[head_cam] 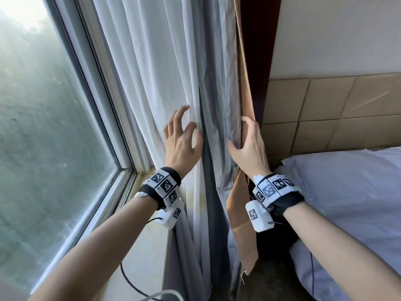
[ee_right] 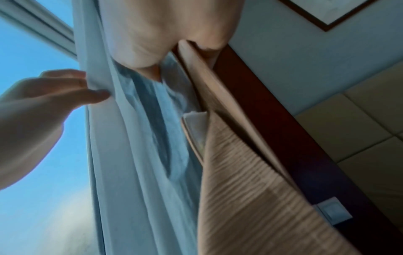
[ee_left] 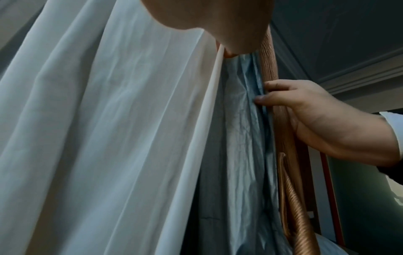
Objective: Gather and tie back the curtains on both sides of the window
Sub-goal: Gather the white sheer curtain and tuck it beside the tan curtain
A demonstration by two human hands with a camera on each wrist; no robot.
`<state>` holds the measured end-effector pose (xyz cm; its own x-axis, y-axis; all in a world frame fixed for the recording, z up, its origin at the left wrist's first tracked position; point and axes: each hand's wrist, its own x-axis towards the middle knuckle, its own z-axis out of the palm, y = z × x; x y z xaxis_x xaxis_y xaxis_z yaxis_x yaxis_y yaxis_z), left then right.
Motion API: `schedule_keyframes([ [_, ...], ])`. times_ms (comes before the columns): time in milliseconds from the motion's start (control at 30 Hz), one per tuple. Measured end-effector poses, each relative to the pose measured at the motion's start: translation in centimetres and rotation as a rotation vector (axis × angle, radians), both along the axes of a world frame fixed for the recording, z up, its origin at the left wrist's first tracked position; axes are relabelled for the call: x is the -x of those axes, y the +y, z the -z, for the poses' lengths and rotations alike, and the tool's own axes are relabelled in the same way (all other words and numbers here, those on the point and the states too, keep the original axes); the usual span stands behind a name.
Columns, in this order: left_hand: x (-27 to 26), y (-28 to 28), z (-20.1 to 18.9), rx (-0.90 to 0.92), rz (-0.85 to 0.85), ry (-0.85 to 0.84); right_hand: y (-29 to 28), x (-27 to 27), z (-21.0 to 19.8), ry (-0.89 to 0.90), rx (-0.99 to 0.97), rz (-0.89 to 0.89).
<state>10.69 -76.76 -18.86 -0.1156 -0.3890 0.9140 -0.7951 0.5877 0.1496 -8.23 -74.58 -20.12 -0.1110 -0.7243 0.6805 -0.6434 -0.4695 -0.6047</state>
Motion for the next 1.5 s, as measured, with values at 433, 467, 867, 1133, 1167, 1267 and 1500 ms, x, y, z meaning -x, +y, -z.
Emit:
schedule_keyframes([
  [433,0.1,2.5,0.5,-0.189,0.32,0.07,1.2,-0.7,-0.3,0.129,-0.071,-0.128],
  [467,0.4,3.0,0.7,-0.181,0.336,0.057,0.6,-0.8,-0.1,0.169,-0.096,-0.113],
  [867,4.4,1.3,0.9,-0.736,0.406,0.073,0.4,-2.5,-1.2,-0.082,-0.25,-0.27],
  [1133,-0.7,-0.7,-1.2,-0.552,0.422,0.361,0.5,-1.5,-0.4,0.126,-0.126,-0.015],
  [1167,-1.8,-1.4,-1.6,-0.485,0.324,0.488,0.5,-1.5,-0.5,0.137,-0.119,-0.011],
  [1267,-4.7,-4.0,-1.8,-0.599,0.193,0.664,0.0,-1.1,-1.0,0.118,-0.149,-0.017],
  [1500,-2.7,-6.0,-2.3,-0.931,0.31,0.471,-0.7,-0.5,-0.6,0.108,-0.189,-0.038],
])
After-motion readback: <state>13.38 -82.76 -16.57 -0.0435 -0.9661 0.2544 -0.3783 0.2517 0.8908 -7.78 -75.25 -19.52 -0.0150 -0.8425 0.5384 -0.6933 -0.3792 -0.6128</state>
